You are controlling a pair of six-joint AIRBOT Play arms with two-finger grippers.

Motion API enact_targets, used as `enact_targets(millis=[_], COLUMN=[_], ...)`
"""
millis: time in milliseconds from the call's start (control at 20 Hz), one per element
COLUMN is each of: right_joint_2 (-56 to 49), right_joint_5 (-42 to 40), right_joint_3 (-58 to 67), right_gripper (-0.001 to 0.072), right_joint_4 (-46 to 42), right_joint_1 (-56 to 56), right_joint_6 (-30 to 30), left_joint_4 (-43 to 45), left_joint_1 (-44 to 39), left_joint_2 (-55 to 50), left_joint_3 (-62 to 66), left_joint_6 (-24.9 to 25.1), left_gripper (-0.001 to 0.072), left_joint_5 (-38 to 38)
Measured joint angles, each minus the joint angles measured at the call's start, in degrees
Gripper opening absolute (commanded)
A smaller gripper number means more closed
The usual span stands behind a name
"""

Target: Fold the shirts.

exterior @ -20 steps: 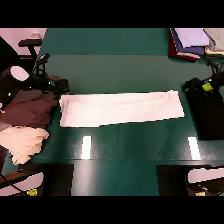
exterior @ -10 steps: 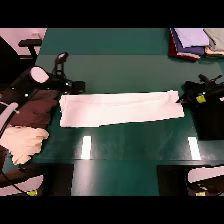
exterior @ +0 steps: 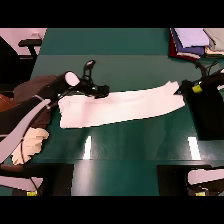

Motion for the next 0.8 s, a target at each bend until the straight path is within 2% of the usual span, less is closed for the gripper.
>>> enact_targets(millis=[300, 800], right_joint_2=[8.17, 10.38], right_joint_5=[1.09, -0.11], right_joint_3=[7.78, 17.14], right_gripper=[0.0015, 0.0015], right_joint_4=[8.48, 11.04], right_joint_1=[6.84, 20.46], right_joint_6=[0.87, 3.72], left_joint_4=[-1.16, 0.76], left_joint_1=[-5.51, -6.91], left_joint_2=[-10.16, -14.16], left_joint_3=[10.14, 13.42], left_joint_6=[0.04, 0.35], left_gripper=[0.0025, 0.0025], left_joint_5=[-1.42, -2.71])
